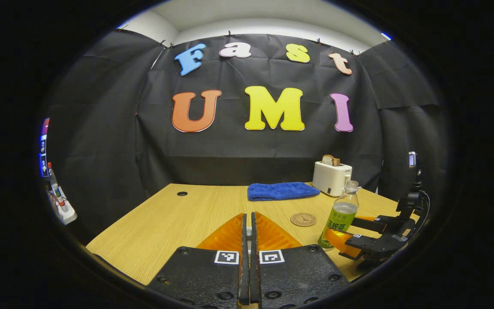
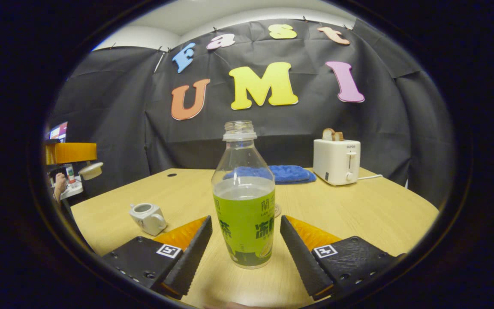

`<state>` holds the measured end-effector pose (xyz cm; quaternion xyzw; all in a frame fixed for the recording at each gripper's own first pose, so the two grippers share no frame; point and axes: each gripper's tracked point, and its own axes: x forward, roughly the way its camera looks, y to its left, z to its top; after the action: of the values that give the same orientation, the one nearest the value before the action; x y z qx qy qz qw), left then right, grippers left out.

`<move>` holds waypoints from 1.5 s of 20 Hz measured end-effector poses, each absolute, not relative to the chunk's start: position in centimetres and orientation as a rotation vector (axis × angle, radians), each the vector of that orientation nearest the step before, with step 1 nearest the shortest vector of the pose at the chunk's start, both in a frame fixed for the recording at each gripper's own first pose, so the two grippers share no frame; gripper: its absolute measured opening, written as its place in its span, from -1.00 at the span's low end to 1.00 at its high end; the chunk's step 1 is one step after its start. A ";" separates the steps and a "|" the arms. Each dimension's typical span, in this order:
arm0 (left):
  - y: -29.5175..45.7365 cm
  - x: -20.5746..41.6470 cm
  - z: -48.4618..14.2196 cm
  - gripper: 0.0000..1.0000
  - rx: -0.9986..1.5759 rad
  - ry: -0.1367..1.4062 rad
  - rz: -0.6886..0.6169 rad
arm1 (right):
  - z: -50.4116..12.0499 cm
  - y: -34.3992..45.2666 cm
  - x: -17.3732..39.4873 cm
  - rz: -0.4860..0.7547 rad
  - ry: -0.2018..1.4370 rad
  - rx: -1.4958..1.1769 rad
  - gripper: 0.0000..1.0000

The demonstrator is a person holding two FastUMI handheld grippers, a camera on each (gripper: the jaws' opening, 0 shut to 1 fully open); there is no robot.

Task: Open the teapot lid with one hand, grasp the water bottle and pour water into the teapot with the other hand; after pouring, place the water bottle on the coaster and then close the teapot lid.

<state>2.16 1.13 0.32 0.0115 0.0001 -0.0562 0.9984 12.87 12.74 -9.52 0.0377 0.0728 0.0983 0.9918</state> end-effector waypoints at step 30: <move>5.5 0.2 2.0 -0.94 0.054 -0.044 -0.118 | -8.7 18.0 15.9 0.081 0.138 -0.975 0.51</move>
<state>0.17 5.54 1.99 0.0268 -0.0219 -0.0588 0.9977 15.92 17.97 -8.69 -0.4677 0.0663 0.0391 0.8805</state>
